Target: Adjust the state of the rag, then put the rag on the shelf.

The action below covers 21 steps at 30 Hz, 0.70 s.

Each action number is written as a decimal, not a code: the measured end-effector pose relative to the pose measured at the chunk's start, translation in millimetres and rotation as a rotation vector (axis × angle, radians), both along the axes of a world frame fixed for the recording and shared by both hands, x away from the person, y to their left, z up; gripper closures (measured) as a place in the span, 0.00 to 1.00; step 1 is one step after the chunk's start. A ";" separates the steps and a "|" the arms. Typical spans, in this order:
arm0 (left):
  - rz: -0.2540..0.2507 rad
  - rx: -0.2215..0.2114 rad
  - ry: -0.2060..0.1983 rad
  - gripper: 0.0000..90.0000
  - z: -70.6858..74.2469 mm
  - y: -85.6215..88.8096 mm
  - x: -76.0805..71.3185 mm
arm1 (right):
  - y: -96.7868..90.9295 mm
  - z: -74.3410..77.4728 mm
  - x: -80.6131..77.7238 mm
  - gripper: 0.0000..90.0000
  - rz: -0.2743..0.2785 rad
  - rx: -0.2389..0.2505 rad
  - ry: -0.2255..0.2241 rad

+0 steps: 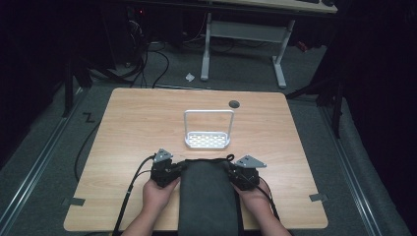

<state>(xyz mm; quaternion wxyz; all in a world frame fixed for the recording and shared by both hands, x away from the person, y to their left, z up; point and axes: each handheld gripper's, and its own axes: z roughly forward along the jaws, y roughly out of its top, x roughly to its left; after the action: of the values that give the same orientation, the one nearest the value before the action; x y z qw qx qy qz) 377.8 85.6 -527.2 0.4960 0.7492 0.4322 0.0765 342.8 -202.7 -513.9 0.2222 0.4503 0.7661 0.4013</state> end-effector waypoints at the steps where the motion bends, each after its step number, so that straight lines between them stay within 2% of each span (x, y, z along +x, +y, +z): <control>1: 0.001 -0.009 -0.010 0.94 2.5 0.3 -1.2 | -0.6 1.7 -1.1 0.88 -0.004 0.009 -0.004; 7: 0.007 -0.021 -0.106 0.93 21.0 -1.0 -10.4 | -1.4 14.1 -8.9 0.88 -0.009 0.019 -0.082; 16: 0.018 -0.074 -0.178 0.93 45.5 3.8 -19.5 | -0.2 39.5 -17.3 0.87 -0.006 0.036 -0.184; 21: 0.028 -0.093 -0.230 0.93 66.1 6.1 -26.2 | 1.8 56.2 -19.7 0.88 -0.002 0.050 -0.223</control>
<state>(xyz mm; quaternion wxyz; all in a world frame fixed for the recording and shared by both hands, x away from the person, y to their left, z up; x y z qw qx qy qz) 351.6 91.7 -461.1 0.5754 0.7056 0.3859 0.1486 323.1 -200.9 -457.8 0.2950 0.4088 0.7260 0.4676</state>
